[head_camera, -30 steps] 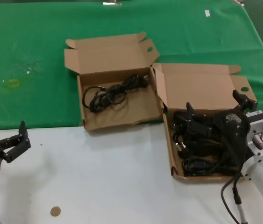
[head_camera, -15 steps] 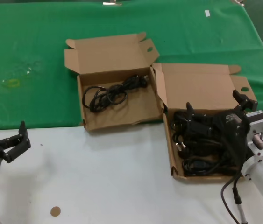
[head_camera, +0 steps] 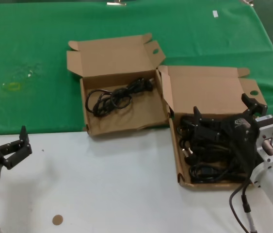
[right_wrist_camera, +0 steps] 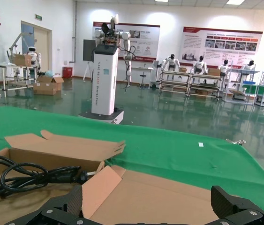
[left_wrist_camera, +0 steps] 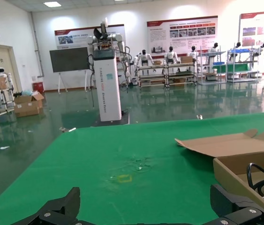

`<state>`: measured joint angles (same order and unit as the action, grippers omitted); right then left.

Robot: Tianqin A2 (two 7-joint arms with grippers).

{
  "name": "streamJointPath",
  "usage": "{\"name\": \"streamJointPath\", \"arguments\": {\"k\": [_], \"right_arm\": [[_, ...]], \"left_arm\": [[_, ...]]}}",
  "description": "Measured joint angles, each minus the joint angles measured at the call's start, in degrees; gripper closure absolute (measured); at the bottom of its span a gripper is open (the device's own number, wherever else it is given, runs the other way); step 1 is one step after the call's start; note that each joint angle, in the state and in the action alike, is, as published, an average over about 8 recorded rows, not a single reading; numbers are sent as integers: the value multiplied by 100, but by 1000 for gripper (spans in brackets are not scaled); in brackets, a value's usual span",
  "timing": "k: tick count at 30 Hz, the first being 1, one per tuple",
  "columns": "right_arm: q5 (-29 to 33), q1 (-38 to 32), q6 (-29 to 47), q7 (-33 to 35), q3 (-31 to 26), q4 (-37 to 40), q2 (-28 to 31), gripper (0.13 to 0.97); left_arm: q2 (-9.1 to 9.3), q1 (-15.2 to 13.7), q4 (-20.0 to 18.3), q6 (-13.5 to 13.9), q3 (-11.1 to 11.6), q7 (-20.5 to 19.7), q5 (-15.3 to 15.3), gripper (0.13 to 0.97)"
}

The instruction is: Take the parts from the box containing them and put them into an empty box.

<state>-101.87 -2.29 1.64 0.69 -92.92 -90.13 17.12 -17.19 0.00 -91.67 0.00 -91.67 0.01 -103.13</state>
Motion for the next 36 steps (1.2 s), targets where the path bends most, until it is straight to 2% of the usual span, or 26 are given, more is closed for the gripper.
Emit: {"name": "streamJointPath", "arguments": {"k": [36], "right_arm": [[0, 0, 0, 0, 0, 0, 0, 129]], "left_arm": [[0, 0, 0, 0, 0, 0, 0, 132]]}}
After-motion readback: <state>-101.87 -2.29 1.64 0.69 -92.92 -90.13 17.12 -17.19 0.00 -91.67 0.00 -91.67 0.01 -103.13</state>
